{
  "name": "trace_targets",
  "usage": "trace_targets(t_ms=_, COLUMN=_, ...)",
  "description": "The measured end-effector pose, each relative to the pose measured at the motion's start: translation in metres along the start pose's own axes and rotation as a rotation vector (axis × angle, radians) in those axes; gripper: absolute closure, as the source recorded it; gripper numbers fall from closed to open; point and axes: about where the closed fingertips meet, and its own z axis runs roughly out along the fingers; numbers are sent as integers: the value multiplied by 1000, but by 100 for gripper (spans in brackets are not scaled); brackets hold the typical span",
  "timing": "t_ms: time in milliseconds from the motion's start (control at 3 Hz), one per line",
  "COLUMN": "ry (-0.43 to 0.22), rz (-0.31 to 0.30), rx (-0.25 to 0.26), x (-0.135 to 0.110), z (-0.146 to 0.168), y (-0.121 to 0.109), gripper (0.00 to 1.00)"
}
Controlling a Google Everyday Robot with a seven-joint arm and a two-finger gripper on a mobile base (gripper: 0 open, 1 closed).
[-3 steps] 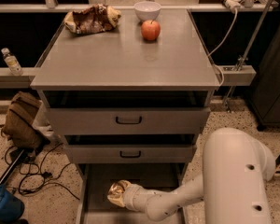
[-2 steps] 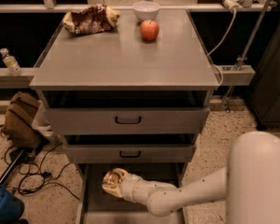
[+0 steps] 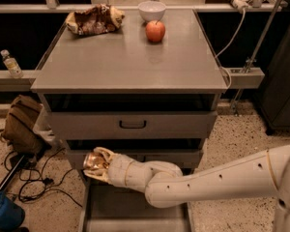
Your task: Pick orange can from bottom drawer and place on counter
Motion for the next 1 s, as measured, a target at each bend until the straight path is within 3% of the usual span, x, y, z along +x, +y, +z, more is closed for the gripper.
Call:
trace_targets(t_ms=333, ry=-9, rz=-43, rx=12, x=-19, z=-2, y=-11, gripper=100)
trace_targets(t_ms=667, ry=-9, rz=-40, rx=11, x=-18, z=-2, y=-10, gripper=100)
trace_targets(t_ms=1000, ry=-6, rz=-104, rx=24, x=-53, z=-4, y=-24, gripper=100)
